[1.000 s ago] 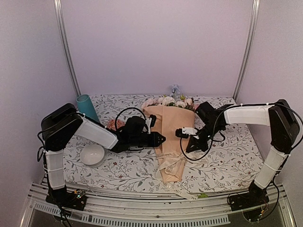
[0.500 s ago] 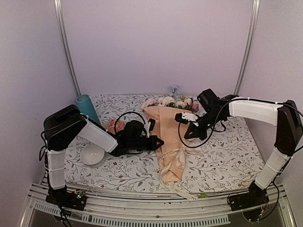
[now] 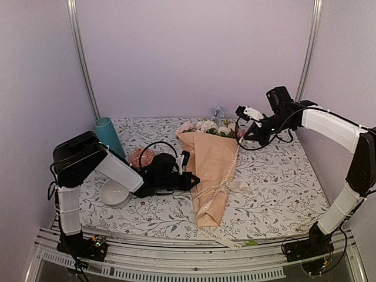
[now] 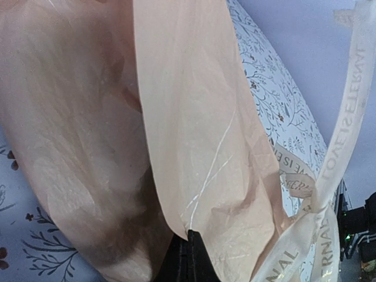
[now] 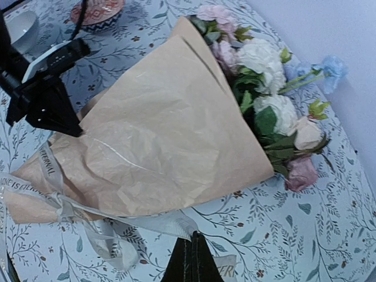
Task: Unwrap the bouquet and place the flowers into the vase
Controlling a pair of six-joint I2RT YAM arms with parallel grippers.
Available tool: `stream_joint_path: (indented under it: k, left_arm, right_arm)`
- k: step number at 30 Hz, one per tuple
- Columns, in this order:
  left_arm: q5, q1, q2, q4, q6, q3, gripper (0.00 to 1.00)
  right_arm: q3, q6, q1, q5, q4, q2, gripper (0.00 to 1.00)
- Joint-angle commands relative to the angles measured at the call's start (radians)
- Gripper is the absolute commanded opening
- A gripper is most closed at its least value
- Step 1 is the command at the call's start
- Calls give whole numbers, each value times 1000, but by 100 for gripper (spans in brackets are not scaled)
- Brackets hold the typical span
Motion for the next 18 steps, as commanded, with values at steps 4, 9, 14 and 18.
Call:
stream_joint_path:
  k: [4,9,14,18]
  left_arm:
    - [-4,1,16,-11,14,9,0]
    - [-21,3,0,-4,28,-25,0]
    - [-7,3,-8,4,34,-32,0]
    - [-14,2,-60,3,63,-44,3]
  right_arm:
    - [72,148,-97,128,70,-51,0]
    - [66,205,-159,151,85,-60,0]
    - [4,228,-192,195,108,-59,0]
    - [-108,227,-222,218,93,-77,6]
